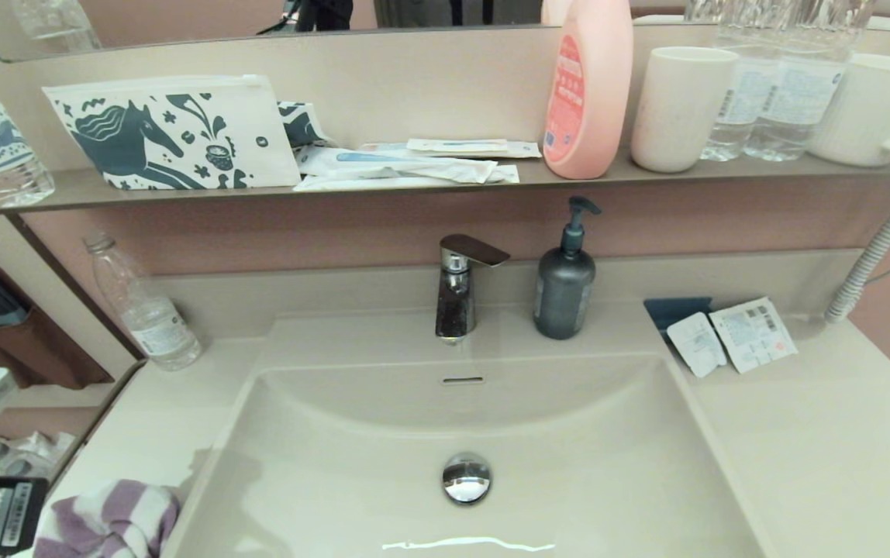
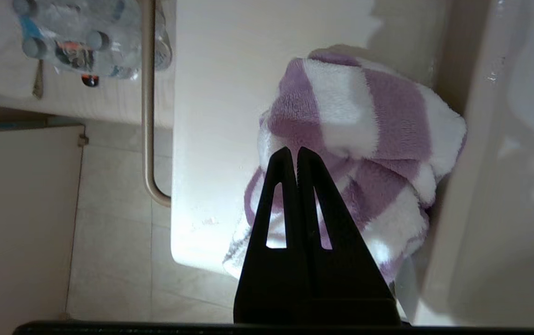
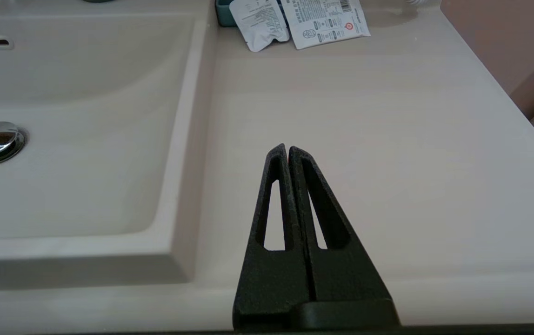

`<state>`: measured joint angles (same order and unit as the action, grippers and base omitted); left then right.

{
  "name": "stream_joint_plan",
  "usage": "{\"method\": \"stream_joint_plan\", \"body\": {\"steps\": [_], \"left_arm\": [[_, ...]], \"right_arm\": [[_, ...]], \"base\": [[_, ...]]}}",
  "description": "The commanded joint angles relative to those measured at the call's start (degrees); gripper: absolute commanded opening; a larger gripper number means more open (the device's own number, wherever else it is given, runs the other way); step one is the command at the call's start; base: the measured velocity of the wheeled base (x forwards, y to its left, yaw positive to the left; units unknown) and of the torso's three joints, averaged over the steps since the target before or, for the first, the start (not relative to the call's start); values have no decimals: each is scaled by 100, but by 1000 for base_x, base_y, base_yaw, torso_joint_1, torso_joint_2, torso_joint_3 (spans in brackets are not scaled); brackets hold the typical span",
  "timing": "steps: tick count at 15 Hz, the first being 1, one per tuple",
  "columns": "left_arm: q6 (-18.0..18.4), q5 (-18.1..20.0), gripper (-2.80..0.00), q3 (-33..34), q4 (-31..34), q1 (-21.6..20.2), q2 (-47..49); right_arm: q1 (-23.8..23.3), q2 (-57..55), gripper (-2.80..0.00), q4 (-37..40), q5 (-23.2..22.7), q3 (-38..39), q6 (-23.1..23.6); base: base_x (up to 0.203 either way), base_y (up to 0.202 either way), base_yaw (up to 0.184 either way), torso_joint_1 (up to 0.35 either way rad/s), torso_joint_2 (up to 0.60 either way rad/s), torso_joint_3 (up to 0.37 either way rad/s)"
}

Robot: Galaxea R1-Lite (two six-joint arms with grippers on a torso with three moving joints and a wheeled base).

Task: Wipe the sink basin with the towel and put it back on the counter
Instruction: Pick up the cloth

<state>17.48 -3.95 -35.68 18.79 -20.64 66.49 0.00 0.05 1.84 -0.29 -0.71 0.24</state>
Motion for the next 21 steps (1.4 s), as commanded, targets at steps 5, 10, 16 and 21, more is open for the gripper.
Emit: {"method": "stream_joint_plan", "body": {"steps": [5,10,16,21], "left_arm": [[-1025,138,-280,-617,893,314,584],[-1607,177,0,-823,901,306,840],[-1669,80,0,-830,949,172,914],[-1678,138,0,-532,791,72,1419]], "right_arm": [[0,-5,-280,0,3,0,2],[0,-5,-280,0,-5,0,2],[0,-5,-280,0,-6,0,2],[0,-5,-280,0,2,0,2]], "base": [[0,0,0,0,0,0],[0,0,0,0,0,0],[0,0,0,0,0,0],[0,0,0,0,0,0]]}}
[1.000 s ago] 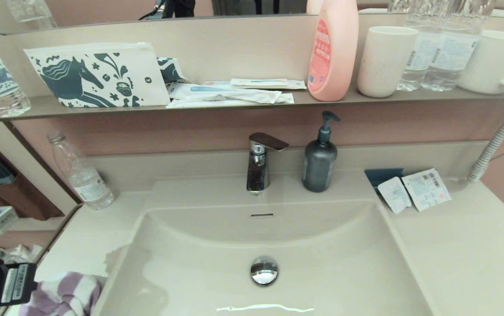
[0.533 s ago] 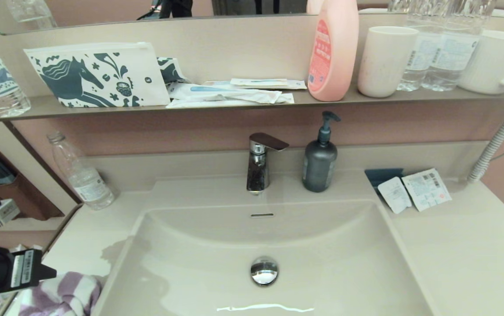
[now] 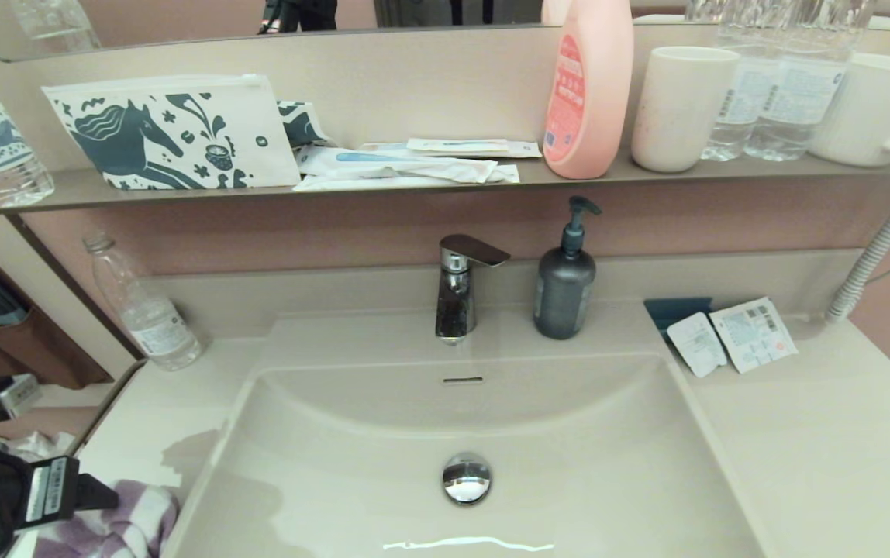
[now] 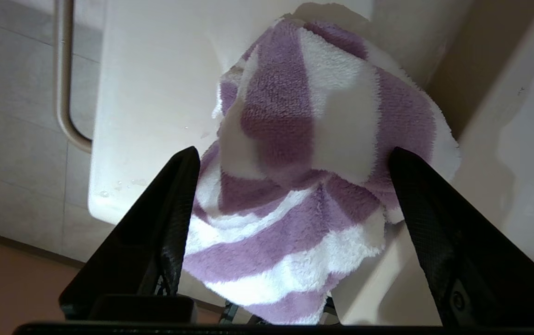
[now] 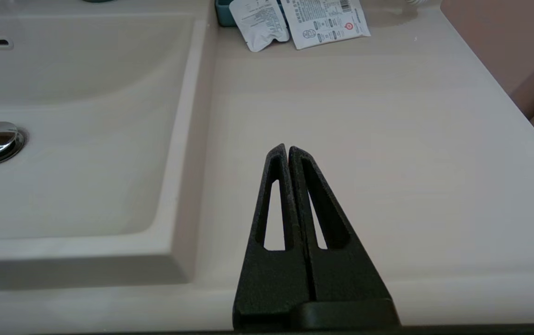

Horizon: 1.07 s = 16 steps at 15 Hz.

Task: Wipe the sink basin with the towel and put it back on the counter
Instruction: Pick up the cloth

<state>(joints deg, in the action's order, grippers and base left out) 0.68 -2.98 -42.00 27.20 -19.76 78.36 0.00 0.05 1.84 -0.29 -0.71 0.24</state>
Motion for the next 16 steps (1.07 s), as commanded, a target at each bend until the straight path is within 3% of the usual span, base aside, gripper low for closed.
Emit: {"method": "stream_joint_plan", "body": {"steps": [1,12,13,16], "left_arm": [[2,128,0,229,-237,-18,282],[28,470,0,1672,-2463,-19,1128],[45,466,-280,1729,-2560,-11,1138],[55,463,-280,1696,-2597,-1,1104]], "right_arm": [[0,-5,-280,0,-6,0,2],[0,-5,-280,0,-6,0,2],[0,-5,-280,0,-6,0,2],[0,-5,-280,0,-2,0,2]], "base": [[0,0,0,0,0,0],[0,0,0,0,0,0],[0,0,0,0,0,0],[0,0,0,0,0,0]]}}
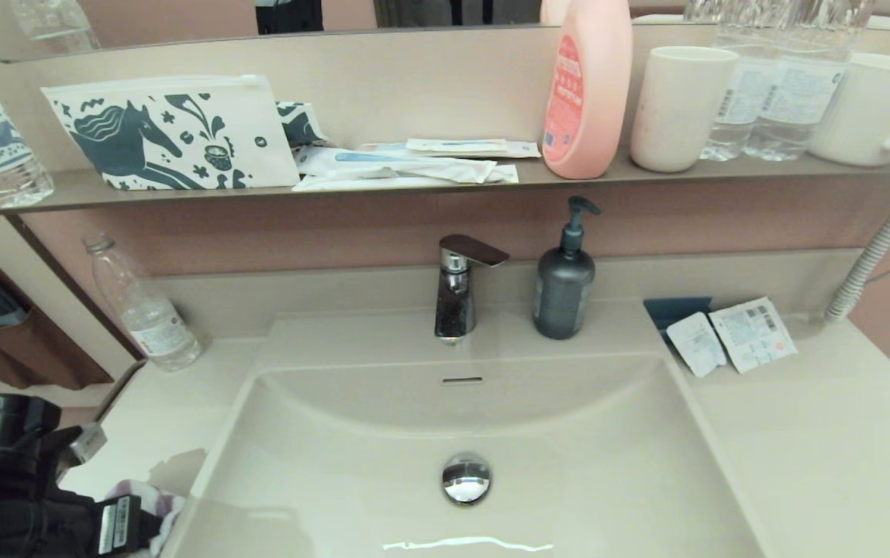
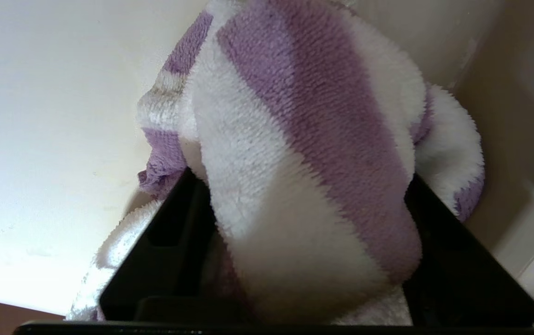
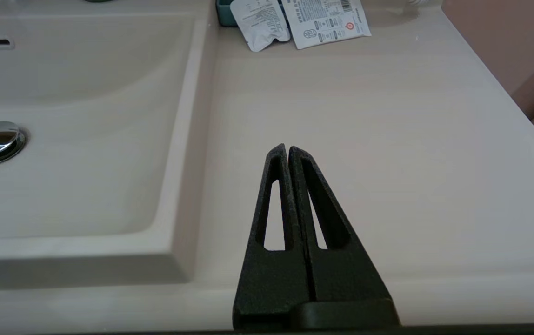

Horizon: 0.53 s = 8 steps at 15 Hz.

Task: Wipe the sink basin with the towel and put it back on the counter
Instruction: Pick up the cloth

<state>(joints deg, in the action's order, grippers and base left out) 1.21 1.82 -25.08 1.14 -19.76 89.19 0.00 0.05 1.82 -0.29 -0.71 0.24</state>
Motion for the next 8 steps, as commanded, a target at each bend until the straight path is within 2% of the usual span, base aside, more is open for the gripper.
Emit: {"method": "stream_joint_plan", "body": {"steps": [1,4,8], "left_arm": [[12,-24,-280,14,22,-8,-30],[206,-62,-280,-99,116,-24,-387],[179,-77,-280,-930,1479,-28,-918]], "right_arm": [[0,-5,-280,2,2,0,2],[0,-5,-280,2,3,0,2],[0,-5,-280,2,-5,0,2]], "base": [[0,0,0,0,0,0],[0,0,0,0,0,0],[0,0,0,0,0,0]]}}
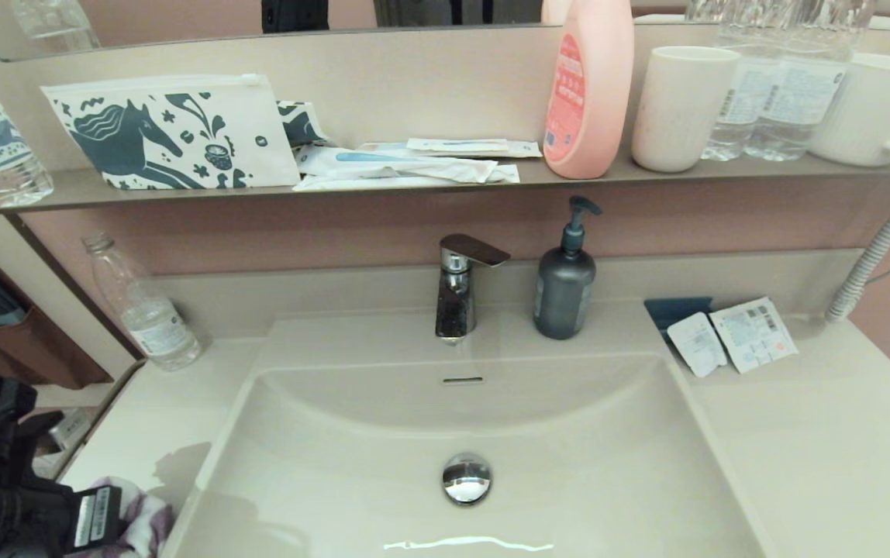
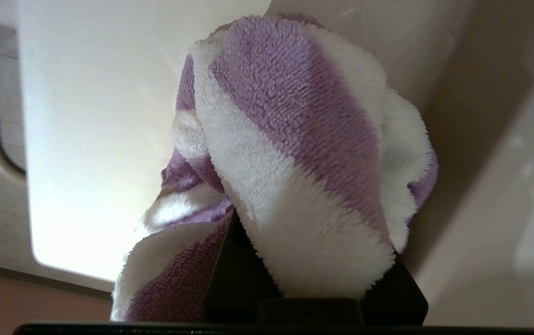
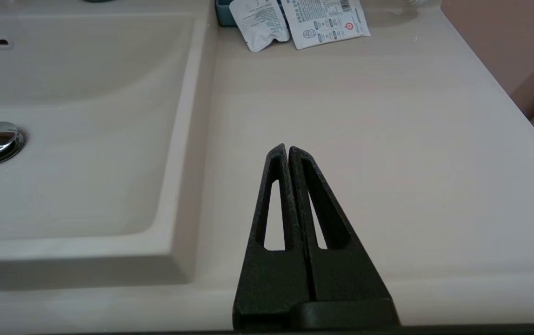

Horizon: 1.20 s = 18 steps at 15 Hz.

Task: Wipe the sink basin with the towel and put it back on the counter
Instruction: Pick up the cloth, then wipe the sink

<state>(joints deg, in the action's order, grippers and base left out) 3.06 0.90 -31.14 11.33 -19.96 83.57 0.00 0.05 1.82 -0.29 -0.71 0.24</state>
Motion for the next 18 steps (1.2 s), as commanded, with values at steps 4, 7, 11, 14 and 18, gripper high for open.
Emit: {"method": "stream_joint_plan", "body": {"steps": [4,7,11,14,18], "left_arm": [[3,56,-280,-1451,1841,13,-1167],[-134,288,-280,-2329,3086,98,-1609],[-1198,699,-280,-2921,3581,157,-2104],[-1390,1172,-280,-3808,4888,423,-2245],[-2079,2115,-280,-4358,5447,1601,-2368]], "right_arm": [[0,-5,-280,3,3,0,2],[0,-5,-280,3,3,0,2],[0,-5,-280,3,-6,0,2],[0,-5,-280,3,2,0,2],[0,-5,-280,3,1,0,2]], "base": [[0,0,0,0,0,0],[0,0,0,0,0,0],[0,0,0,0,0,0],[0,0,0,0,0,0],[0,0,0,0,0,0]]}}
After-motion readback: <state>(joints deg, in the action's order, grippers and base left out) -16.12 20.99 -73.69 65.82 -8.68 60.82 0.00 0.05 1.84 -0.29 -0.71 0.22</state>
